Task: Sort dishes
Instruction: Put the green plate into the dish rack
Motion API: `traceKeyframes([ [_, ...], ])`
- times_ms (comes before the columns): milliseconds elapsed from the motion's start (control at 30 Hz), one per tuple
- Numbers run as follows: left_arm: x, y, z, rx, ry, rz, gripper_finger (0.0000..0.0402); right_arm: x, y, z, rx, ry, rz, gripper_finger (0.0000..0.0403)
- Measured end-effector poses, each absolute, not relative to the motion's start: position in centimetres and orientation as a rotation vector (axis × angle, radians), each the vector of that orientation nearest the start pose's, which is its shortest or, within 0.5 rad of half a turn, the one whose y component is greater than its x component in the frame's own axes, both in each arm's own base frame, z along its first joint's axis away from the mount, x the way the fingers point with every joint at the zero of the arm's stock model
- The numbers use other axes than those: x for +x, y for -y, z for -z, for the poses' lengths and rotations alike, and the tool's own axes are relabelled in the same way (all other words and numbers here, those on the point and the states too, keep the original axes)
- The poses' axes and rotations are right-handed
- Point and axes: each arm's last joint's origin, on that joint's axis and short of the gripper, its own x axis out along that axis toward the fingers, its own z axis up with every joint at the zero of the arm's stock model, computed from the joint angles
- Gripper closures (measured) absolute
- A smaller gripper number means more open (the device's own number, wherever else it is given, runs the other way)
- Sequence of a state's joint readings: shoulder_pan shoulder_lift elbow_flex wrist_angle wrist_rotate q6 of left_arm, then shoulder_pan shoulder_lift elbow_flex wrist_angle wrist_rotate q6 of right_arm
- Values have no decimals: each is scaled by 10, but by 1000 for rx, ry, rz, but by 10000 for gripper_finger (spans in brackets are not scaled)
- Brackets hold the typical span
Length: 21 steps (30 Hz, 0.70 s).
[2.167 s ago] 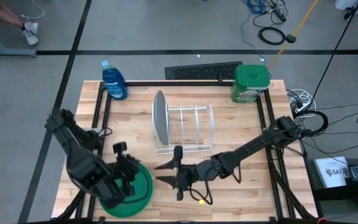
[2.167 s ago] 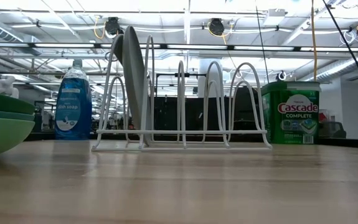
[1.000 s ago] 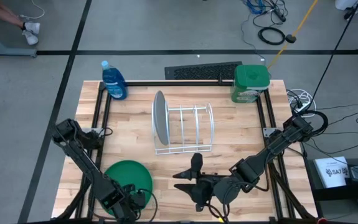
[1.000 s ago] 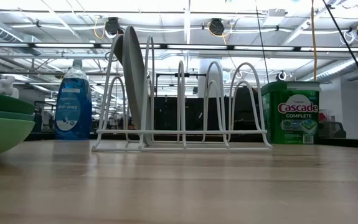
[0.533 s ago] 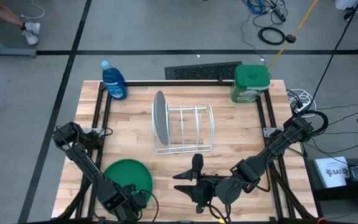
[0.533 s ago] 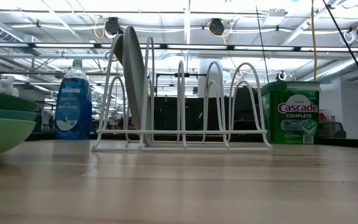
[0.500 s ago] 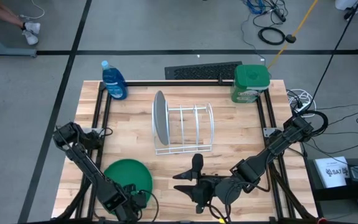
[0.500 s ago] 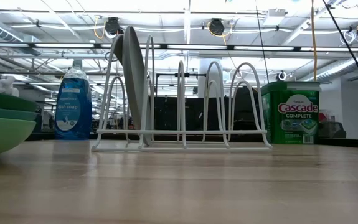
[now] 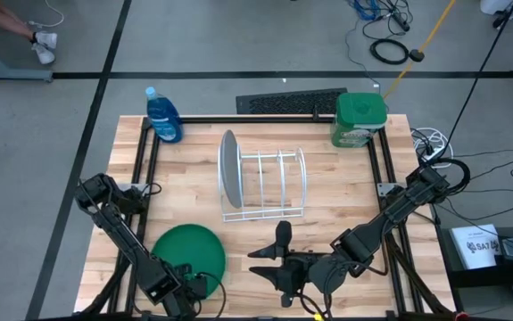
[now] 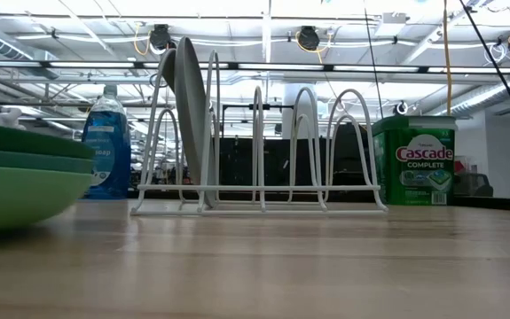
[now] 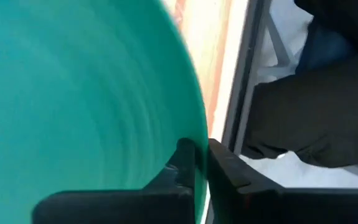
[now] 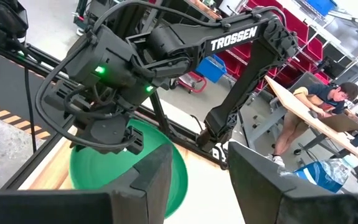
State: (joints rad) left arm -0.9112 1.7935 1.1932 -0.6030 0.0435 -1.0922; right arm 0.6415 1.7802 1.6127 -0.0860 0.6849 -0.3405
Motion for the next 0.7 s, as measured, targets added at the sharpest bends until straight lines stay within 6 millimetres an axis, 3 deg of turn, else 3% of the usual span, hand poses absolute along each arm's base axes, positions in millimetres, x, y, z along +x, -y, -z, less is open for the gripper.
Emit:
traceKeyframes([
  [200,212,277,-190,-367,-1442,120,395,342,-233,-357,-496,-207,9,255],
  [367,214,278,-214,-303,-1463,91,400,342,-233,-357,-496,-207,9,255],
  [700,216,277,-294,-154,-1337,12,401,342,-233,-357,-496,-207,9,255],
])
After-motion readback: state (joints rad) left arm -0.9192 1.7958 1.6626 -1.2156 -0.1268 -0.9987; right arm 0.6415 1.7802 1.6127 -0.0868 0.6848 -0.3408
